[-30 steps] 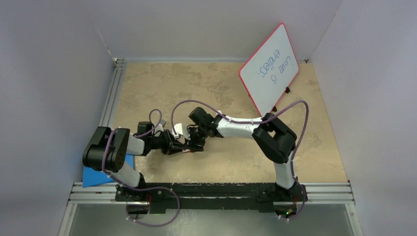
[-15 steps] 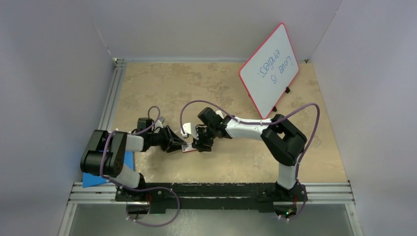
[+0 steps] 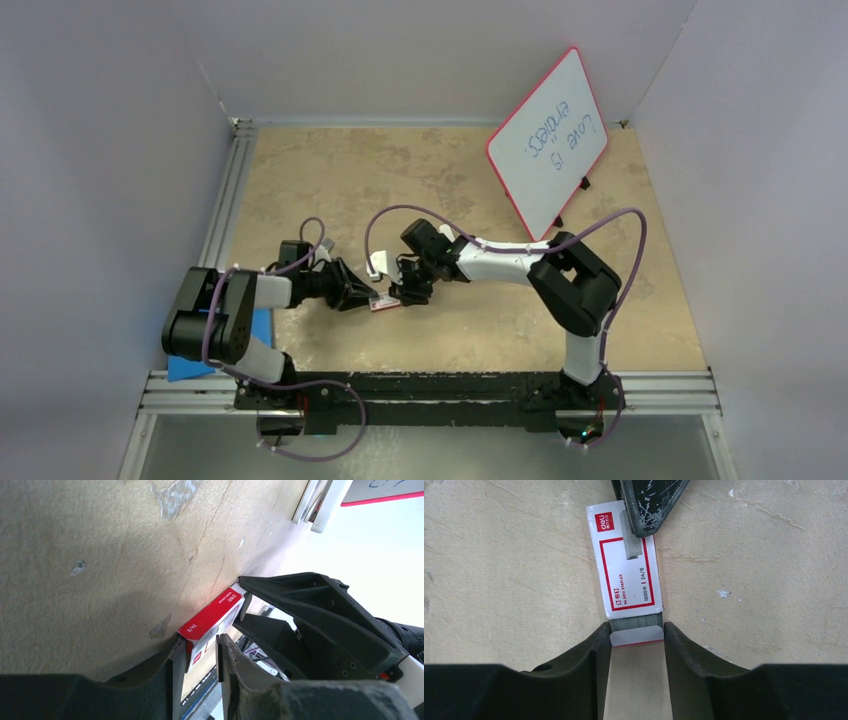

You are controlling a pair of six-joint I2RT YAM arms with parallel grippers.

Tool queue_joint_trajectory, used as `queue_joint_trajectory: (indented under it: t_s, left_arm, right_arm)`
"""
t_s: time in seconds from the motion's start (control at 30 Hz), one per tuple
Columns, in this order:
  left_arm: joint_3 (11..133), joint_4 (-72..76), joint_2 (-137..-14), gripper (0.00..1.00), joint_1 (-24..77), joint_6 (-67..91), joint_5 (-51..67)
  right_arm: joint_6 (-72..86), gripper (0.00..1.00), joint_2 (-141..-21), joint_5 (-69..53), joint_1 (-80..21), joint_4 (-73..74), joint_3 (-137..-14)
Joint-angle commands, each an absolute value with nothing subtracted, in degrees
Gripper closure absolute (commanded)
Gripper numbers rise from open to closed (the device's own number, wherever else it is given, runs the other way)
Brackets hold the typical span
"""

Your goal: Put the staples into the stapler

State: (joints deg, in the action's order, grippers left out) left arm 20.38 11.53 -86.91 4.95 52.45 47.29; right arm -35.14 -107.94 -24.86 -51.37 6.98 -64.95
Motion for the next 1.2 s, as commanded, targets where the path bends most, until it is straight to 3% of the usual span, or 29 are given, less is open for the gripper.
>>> queue_joint_trajectory:
  t_s: [0.0,0.17,0.37,0.57,0.77,0.93,1.17]
  left_arm:
    - [22.0,9.5,-85.0,0.70,5.1,49.8,46.3]
    - [23.8,0.9,-82.4,0.62,5.1,47.8,41.5]
    - [21.7,2.5,-79.5,0.58,5.1,48.8,41.9]
    - [18.6,9.2,-81.3,0.77,5.1,50.8,47.0]
    - [18.7,11.0,-82.7,0.82,5.1,50.8,47.8]
    - [19.8,11.3,-82.4,1.00,5.0,49.2,47.9]
    - [19.8,10.7,-81.8,1.00,4.7,48.0,47.3]
  right_arm:
    - [-36.2,0.59,-108.1,-25.0,-51.4,7.6,-66.6]
    - [-35.7,0.62,-106.3,-25.6,-51.6,6.1,-65.2]
    - [-34.9,0.62,-106.6,-25.9,-51.6,5.4,-65.0]
    - [-34.6,0.62,-107.3,-25.8,-51.6,5.2,-65.5]
    - [-34.4,0.62,-107.5,-25.7,-51.5,5.2,-65.7]
    - [-34.0,0.62,-105.8,-26.6,-51.6,5.8,-65.2]
    - [-32.8,0.64,-102.7,-26.4,-51.4,5.4,-62.5]
